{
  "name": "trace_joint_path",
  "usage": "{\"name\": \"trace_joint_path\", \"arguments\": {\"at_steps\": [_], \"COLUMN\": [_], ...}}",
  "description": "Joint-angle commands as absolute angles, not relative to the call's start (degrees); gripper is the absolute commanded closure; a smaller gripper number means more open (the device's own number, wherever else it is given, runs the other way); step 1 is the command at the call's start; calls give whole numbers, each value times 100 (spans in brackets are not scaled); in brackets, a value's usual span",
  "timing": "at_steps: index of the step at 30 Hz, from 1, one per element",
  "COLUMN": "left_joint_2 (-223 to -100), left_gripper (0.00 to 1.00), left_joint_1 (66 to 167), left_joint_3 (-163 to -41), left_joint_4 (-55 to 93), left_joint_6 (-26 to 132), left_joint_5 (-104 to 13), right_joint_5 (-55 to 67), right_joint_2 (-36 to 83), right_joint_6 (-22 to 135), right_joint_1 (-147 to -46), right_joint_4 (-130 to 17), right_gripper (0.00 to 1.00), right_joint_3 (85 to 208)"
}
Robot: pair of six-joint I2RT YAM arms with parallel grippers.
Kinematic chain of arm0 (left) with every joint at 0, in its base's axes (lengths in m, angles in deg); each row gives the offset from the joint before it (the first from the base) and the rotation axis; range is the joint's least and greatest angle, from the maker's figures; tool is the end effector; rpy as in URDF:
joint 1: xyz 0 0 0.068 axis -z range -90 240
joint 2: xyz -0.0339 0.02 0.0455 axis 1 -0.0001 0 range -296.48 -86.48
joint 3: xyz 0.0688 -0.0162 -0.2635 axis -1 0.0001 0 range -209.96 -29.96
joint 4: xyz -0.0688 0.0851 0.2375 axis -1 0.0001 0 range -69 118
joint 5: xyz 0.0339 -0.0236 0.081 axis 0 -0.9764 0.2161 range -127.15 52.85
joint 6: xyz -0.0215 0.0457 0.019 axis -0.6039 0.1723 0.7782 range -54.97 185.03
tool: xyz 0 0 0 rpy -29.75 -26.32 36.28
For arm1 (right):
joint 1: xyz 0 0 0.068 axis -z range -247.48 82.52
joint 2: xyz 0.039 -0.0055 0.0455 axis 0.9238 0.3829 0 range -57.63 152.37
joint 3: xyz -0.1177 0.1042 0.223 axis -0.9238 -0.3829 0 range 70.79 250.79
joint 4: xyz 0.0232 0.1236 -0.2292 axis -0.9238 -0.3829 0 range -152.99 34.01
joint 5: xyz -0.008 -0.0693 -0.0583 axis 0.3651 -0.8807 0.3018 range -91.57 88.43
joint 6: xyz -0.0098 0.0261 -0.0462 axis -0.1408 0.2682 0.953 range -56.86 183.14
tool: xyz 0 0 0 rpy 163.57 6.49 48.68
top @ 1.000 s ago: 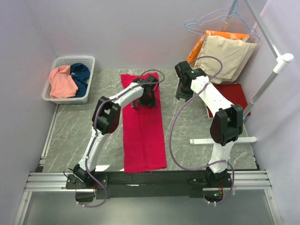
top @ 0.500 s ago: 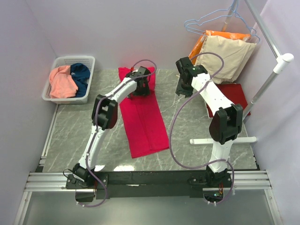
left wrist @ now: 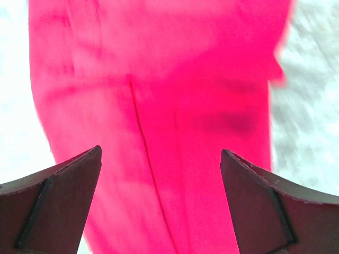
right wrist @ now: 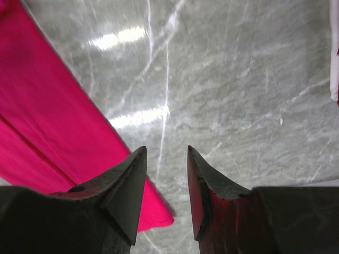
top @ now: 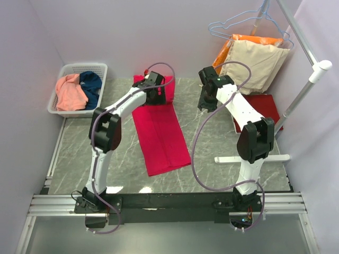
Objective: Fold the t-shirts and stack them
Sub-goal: Fold the tshirt
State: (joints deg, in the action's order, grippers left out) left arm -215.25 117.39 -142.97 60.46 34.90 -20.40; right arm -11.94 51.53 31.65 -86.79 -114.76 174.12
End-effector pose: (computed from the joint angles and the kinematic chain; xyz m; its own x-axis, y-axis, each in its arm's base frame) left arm 0.4479 -0.2206 0.2218 -0.7786 -0.1379 -0.6122 -0.1112 0.9904 -0.0816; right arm 0.3828 0.1272 0.2991 -0.8588 0.2436 -0.4506 0.2302 0.9694 0.0853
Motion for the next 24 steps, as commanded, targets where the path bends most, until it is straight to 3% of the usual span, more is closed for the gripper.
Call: {"name": "trace_joint_path", "arguments": {"at_steps": [1,4,8,13,24], "left_joint_2": [-20297,-19507,-18126,-17070,-16119], "left_gripper": [0,0,1,5,10], "left_joint_1": [12128,12146,12260,12374,12419], "left_joint_3": [-13448,-12360,-9990,-9035,-7294], "left_joint_4": [6423,6617,5959,6116,5466], "left_joint_6": [3156,2269,1258,1027,781], "left_joint_5": [-2142,-2641,-3626,-3777,-4655], "right_joint_5": [-913,-817,-360,211,836], "right_joint_2": [4722,4389,3775,3255,2631], "right_joint_6": [3448,3624,3651,3598,2913], "right_joint_1": [-8699,-8778,-8770,-8945,-9736], "right_joint_4": [-11339,-11015,-10706,-10364,-9231], "right_gripper": [57,57,58,60,58], "right_joint_3": [16925,16119,15272,14367,12873]}}
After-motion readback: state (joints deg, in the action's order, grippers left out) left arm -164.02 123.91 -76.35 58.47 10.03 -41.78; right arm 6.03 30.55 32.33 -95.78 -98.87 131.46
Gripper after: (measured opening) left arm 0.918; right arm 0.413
